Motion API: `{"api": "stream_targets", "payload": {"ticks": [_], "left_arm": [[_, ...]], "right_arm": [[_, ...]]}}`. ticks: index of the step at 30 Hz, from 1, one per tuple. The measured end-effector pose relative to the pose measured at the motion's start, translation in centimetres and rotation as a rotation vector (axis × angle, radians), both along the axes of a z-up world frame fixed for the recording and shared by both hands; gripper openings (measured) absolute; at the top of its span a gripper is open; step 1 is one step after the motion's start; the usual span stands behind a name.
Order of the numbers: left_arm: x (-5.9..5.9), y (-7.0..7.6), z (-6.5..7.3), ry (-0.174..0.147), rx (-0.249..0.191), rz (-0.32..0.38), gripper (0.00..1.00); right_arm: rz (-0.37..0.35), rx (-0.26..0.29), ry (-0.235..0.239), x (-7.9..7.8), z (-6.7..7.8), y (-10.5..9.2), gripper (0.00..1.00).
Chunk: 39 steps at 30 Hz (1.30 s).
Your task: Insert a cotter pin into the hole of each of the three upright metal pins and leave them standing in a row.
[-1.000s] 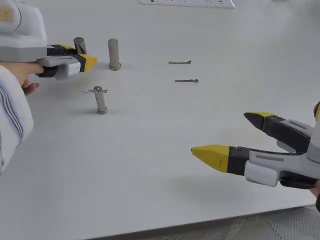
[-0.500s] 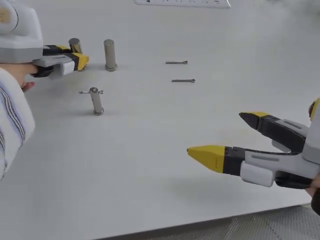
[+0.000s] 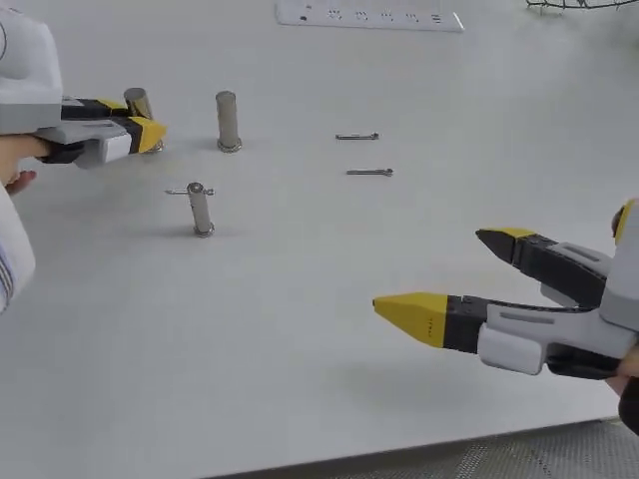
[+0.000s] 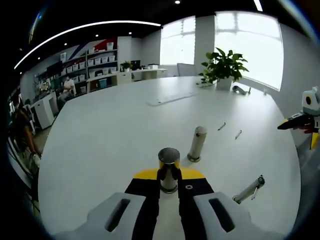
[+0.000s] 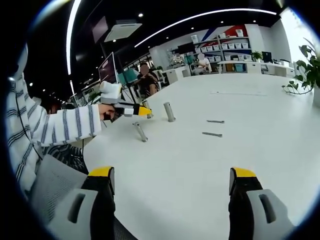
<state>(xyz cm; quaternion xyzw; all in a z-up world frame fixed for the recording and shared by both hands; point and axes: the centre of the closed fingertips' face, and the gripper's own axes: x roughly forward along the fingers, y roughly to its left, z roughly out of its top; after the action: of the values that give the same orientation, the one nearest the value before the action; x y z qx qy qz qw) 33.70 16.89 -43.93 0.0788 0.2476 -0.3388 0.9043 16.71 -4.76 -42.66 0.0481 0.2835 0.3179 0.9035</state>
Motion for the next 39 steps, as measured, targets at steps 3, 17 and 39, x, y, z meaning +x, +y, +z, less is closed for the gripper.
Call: {"api": "stream_targets", "payload": {"ticks": [3, 17, 39], "left_arm": [[-0.8, -0.1, 1.6, -0.028, -0.009, -0.024, 0.09], [-4.3, -2.6, 7.6, -0.102, -0.062, -0.158, 0.09], [-10.8, -8.5, 7.4, -0.127, -0.049, -0.457, 0.09]], "right_arm": [[0.011, 0.002, -0.002, -0.1, 0.0, 0.2, 0.94], [0.038, 0.003, -0.022, -0.3, 0.6, 0.7, 0.94], [0.02, 0.01, -0.028, -0.6, 0.8, 0.4, 0.96]]}}
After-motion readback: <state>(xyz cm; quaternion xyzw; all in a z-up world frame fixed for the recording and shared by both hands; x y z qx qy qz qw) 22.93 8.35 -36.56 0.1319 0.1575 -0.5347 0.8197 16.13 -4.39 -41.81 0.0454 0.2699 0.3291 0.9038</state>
